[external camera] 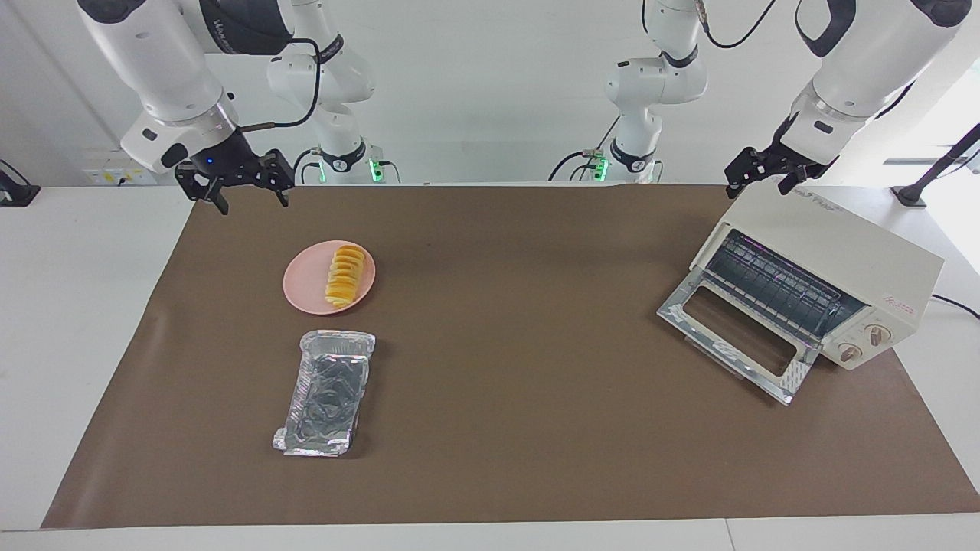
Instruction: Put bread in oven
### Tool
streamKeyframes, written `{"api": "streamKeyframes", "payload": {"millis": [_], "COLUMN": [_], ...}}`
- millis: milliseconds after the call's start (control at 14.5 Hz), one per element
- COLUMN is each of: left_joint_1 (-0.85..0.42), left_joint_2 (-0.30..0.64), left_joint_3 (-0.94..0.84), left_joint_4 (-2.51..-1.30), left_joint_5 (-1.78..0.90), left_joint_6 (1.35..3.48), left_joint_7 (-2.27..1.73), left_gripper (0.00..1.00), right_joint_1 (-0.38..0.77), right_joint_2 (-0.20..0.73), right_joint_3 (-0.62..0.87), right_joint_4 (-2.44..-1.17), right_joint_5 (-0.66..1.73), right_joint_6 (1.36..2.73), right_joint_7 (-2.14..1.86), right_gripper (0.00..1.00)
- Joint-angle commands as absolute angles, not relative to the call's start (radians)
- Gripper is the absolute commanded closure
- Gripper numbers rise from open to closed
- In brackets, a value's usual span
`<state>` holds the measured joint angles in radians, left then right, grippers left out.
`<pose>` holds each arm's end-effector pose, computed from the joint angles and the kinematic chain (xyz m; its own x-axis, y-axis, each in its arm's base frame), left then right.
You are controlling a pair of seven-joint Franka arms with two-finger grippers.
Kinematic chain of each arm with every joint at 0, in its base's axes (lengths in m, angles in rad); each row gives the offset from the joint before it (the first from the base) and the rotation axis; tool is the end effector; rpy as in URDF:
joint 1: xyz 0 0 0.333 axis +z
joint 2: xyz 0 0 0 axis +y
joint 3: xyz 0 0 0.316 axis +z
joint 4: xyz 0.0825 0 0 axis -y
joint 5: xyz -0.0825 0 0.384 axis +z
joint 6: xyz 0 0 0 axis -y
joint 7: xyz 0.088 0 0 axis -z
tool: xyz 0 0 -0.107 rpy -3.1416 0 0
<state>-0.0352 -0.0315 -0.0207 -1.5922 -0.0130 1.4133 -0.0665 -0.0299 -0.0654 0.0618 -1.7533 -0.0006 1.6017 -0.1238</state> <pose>0.5261 -0.0312 0.6191 0.9890 0.0093 -0.1474 0.0098 -0.9999 0.0026 0.5309 0.0178 0.5765 0.9842 0.1545 -0.0861 0.1546 -0.9880 -0.0060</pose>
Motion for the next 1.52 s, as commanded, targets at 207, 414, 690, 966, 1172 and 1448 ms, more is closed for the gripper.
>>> {"api": "streamKeyframes", "payload": {"millis": [207,414,690,966,1172,1448], "left_joint_1": [-0.037,-0.037,-0.037,-0.037,-0.037,-0.037], "left_joint_2": [-0.058,-0.058,-0.058,-0.058,-0.058,-0.058], "left_joint_3": [-0.015,-0.015,-0.015,-0.015,-0.015,-0.015], "left_joint_4": [-1.623,-1.623,-1.623,-1.623,-1.623,-1.623], "left_joint_5": [-0.021,-0.021,-0.021,-0.021,-0.021,-0.021], "left_joint_6": [1.425,1.425,1.425,1.425,1.425,1.425], "left_joint_7": [-0.063,-0.063,-0.063,-0.063,-0.063,-0.063], "left_gripper": [0.0,0.0,0.0,0.0,0.0,0.0], "right_joint_1": [0.051,0.057,0.064,0.081,0.09,0.081], "right_joint_2": [-0.144,-0.1,-0.052,-0.06,-0.069,-0.06], "right_joint_3": [0.064,0.064,0.064,0.064,0.064,0.064], "right_joint_4": [-2.198,-2.382,-2.437,-2.482,-2.507,-2.468], "right_joint_5": [0.017,0.017,0.017,0.017,0.017,0.017], "right_joint_6": [1.999,2.302,2.422,2.441,2.445,2.41], "right_joint_7": [-0.061,-0.063,-0.057,-0.067,-0.066,-0.066], "right_gripper": [0.0,0.0,0.0,0.08,0.64,1.0]}}
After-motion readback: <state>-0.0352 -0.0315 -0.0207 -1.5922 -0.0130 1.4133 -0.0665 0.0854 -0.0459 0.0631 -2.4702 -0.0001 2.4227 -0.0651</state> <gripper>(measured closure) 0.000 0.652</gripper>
